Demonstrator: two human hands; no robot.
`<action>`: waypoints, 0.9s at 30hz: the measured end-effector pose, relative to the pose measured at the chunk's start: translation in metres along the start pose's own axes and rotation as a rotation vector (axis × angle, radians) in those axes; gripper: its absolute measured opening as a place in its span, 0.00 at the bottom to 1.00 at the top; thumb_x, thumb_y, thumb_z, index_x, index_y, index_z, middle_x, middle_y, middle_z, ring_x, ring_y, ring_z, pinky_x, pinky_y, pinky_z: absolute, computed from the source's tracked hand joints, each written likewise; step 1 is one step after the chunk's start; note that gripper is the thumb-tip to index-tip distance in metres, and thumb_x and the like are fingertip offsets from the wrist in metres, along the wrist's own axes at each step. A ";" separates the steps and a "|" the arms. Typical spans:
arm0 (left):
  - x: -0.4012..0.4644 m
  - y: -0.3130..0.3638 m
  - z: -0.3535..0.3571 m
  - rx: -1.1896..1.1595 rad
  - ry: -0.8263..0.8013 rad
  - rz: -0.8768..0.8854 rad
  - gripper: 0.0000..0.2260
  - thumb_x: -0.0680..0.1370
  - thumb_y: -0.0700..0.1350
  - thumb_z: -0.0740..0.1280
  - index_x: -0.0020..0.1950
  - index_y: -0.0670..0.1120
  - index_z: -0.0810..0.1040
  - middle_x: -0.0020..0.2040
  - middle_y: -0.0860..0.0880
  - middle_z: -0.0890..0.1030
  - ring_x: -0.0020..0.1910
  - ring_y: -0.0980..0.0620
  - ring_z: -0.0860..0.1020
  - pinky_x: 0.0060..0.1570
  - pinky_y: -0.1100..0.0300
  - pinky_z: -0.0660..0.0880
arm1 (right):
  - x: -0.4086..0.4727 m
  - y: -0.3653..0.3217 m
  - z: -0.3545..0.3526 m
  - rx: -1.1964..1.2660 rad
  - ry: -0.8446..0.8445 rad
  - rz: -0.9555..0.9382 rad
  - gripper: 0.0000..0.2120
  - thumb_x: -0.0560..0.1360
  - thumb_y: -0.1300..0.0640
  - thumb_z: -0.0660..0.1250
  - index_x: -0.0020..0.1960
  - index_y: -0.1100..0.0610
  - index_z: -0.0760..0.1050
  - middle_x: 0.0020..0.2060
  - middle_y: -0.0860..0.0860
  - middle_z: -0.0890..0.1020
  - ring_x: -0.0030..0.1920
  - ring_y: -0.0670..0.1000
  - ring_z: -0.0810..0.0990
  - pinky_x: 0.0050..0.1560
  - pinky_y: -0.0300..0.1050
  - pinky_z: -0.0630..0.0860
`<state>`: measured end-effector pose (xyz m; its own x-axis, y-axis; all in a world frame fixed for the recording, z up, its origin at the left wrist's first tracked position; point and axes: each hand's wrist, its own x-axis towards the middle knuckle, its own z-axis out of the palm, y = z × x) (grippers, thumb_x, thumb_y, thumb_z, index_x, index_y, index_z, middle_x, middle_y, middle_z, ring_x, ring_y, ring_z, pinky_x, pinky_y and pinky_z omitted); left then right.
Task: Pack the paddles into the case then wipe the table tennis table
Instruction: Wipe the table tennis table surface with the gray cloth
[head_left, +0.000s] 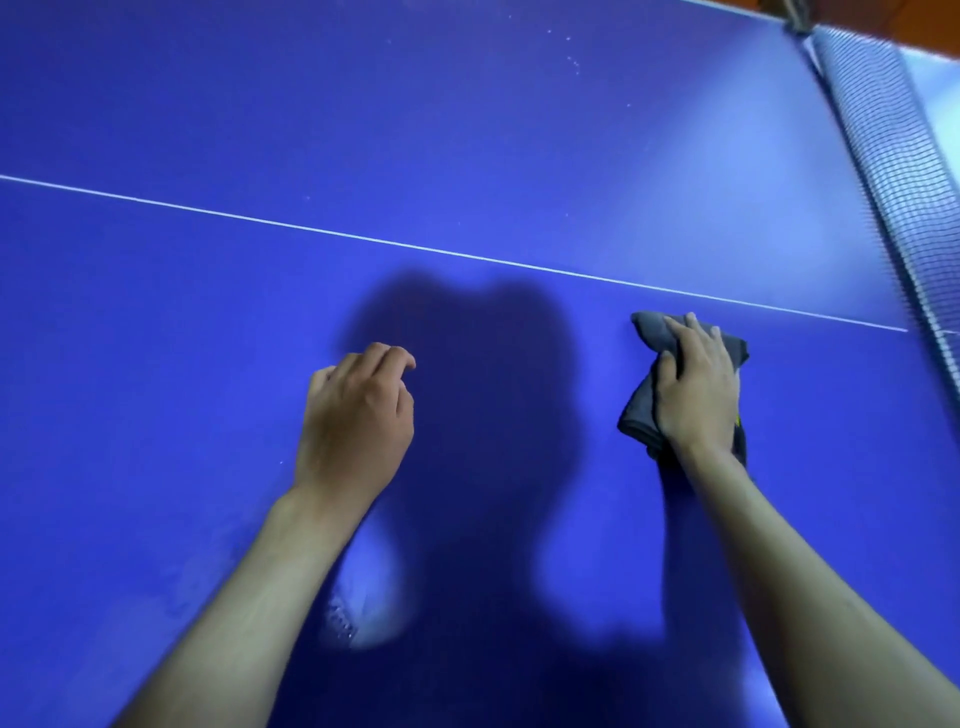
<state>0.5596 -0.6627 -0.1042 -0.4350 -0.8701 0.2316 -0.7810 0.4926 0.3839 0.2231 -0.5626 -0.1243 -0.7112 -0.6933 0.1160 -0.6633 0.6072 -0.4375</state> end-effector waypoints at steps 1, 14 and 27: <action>0.001 0.000 0.000 -0.007 0.006 0.003 0.11 0.79 0.36 0.62 0.57 0.45 0.80 0.51 0.49 0.82 0.45 0.43 0.79 0.48 0.48 0.71 | 0.000 -0.005 0.002 -0.005 0.011 0.022 0.21 0.83 0.59 0.58 0.75 0.51 0.72 0.79 0.48 0.68 0.82 0.54 0.58 0.77 0.63 0.59; 0.002 -0.007 -0.002 -0.042 -0.031 0.035 0.18 0.75 0.41 0.56 0.59 0.46 0.80 0.53 0.48 0.81 0.51 0.42 0.79 0.57 0.46 0.73 | -0.001 -0.178 0.094 -0.026 -0.084 -0.244 0.21 0.82 0.60 0.58 0.75 0.53 0.72 0.78 0.52 0.69 0.80 0.60 0.61 0.77 0.64 0.59; 0.013 -0.053 -0.028 -0.087 -0.121 0.115 0.18 0.76 0.42 0.54 0.57 0.44 0.80 0.52 0.43 0.81 0.50 0.38 0.79 0.56 0.45 0.74 | -0.039 -0.205 0.096 0.022 -0.122 -0.282 0.22 0.83 0.59 0.59 0.76 0.51 0.72 0.79 0.50 0.68 0.81 0.57 0.61 0.75 0.64 0.62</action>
<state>0.6077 -0.6995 -0.0959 -0.5741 -0.8007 0.1714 -0.6834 0.5838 0.4382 0.4088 -0.6971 -0.1251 -0.4652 -0.8759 0.1282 -0.8245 0.3759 -0.4230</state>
